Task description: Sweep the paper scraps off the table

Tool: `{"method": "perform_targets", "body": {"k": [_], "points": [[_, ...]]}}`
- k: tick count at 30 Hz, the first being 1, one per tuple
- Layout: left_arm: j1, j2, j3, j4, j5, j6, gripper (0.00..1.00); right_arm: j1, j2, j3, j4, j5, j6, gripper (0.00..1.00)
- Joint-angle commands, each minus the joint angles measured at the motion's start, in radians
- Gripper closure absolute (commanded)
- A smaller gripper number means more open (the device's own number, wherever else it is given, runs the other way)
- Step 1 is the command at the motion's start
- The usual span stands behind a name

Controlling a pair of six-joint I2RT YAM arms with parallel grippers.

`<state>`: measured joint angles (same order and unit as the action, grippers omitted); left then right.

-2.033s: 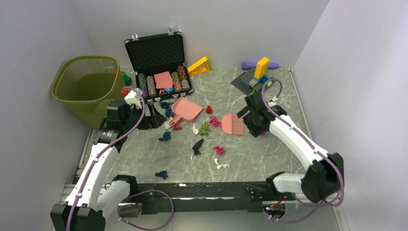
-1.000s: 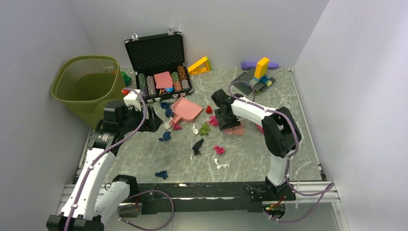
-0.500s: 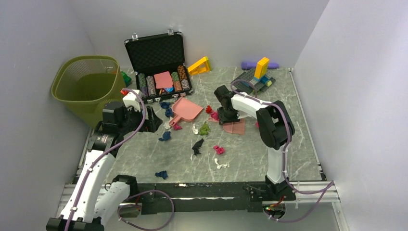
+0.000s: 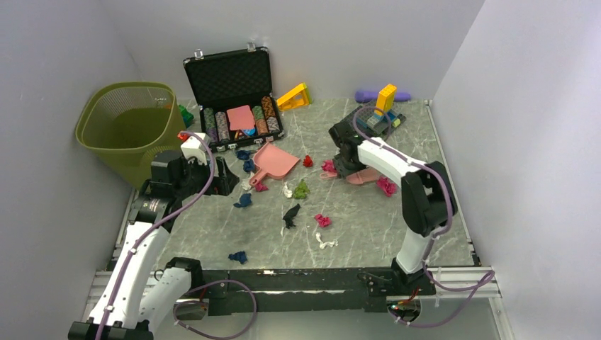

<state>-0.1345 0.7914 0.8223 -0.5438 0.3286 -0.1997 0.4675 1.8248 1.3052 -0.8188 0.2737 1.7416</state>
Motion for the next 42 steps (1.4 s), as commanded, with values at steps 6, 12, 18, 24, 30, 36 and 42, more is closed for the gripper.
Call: {"method": "perform_targets", "body": {"k": [6,12,18,24,30,36,42], "points": [[-0.003,0.028,-0.018,0.058,0.136,0.009,0.02,-0.013,-0.181,-0.086,0.039,0.016,-0.385,0.78],[-0.105,0.113,-0.035,0.15,0.167,-0.146,0.02,-0.025,-0.302,-0.224,0.176,-0.061,-0.418,0.78],[-0.383,0.264,-0.12,0.521,0.133,-0.472,0.08,-0.047,-0.341,-0.286,0.288,-0.183,-0.409,0.78],[-0.51,0.527,-0.069,0.717,0.083,-0.595,0.23,-0.052,-0.377,-0.298,0.298,-0.24,-0.361,0.78],[-0.548,0.678,-0.01,0.869,0.089,-0.694,0.34,-0.053,-0.415,-0.335,0.339,-0.269,-0.341,0.78],[-0.569,0.803,0.1,0.871,0.093,-0.694,0.39,-0.052,-0.405,-0.341,0.353,-0.323,-0.351,0.78],[-0.57,0.875,0.147,0.874,0.106,-0.693,0.46,-0.062,-0.4,-0.338,0.348,-0.326,-0.365,0.78]]}}
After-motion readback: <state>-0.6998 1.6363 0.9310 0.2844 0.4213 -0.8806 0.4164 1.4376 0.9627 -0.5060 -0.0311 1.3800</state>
